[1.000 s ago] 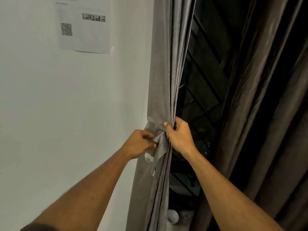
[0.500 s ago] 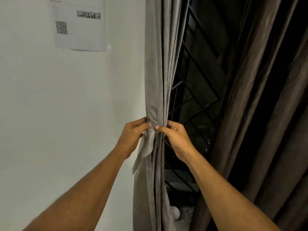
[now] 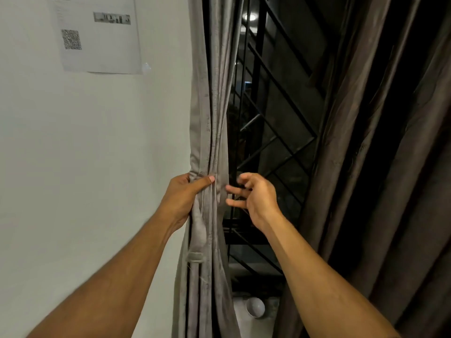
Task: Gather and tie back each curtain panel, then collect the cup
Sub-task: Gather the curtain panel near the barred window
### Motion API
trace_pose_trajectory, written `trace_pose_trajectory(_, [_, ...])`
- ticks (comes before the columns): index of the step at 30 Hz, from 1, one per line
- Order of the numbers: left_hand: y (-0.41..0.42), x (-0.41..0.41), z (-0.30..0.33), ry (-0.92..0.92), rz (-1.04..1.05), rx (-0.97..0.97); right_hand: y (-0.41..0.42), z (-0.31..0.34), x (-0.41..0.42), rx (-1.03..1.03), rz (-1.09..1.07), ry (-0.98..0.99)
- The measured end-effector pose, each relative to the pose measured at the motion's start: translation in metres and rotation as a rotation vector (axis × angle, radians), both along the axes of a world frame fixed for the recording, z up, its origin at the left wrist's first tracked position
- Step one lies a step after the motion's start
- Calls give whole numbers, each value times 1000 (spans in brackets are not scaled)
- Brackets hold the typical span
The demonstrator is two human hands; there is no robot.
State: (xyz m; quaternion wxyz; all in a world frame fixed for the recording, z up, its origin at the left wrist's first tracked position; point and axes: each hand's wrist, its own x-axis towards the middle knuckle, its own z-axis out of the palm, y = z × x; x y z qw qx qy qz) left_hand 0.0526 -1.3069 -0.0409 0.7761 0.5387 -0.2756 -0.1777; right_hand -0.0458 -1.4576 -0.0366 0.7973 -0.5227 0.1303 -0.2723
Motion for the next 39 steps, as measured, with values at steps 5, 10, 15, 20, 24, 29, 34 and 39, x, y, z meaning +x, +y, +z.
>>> trace_pose_trajectory(5, [7,7,1,58,-79,47,-7,4,15,-248,155,286])
trace_pose_trajectory(10, [8,17,1,-8,12,112,4,9,22,-539,149,334])
trace_pose_trajectory(15, [15,23,3,-3,-53,191,12,10,25,-797,173,325])
trace_pose_trajectory(20, [16,22,2,-178,62,309,19,6,27,-1448,-305,489])
trace_pose_trajectory(24, [21,14,-4,-462,239,486,26,-5,12,-1604,-521,428])
trace_pose_trajectory(29, [28,0,-25,-330,407,398,39,-18,0,-863,-330,375])
trace_pose_trajectory(34, [37,2,-32,4,301,212,55,-30,-5,-334,59,247])
trace_pose_trajectory(39, [48,4,-44,155,174,96,56,-35,-2,-503,119,271])
